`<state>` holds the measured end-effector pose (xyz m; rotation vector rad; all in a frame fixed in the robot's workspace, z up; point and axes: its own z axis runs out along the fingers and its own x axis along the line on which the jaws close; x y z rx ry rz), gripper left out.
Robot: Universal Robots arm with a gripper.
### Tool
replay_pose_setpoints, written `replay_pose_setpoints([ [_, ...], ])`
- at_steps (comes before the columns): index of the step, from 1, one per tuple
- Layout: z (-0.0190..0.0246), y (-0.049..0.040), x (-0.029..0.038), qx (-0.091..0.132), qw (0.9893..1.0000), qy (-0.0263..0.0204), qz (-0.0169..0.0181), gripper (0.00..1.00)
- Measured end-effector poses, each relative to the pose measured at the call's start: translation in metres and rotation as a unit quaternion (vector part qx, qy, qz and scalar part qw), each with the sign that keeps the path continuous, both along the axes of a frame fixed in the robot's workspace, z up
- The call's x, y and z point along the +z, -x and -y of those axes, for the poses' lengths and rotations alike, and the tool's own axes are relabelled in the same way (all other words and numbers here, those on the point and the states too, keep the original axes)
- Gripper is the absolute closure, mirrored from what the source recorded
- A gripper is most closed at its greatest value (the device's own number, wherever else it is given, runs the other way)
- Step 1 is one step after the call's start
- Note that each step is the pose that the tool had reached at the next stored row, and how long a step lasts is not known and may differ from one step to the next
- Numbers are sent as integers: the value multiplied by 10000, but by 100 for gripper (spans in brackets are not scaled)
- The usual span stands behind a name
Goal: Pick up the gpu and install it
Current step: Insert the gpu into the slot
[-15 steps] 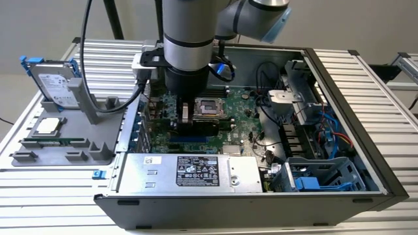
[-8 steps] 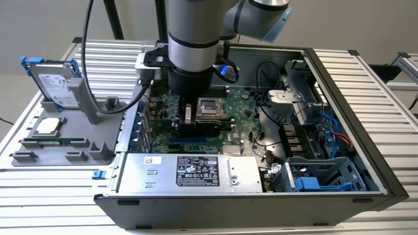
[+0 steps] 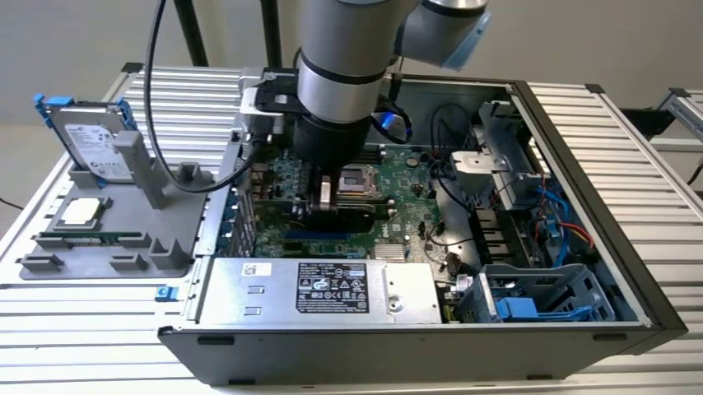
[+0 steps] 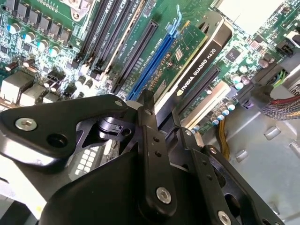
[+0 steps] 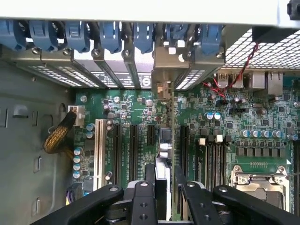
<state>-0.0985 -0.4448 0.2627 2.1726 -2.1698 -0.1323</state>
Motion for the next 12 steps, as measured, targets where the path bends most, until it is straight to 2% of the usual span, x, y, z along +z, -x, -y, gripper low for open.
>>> replay_pose_setpoints([
  [4,2,-61,0,0,10000,-6,-70,100],
  [7,2,-72,0,0,10000,-5,-81,100],
  [12,-21,-74,0,0,10000,-5,-84,100],
])
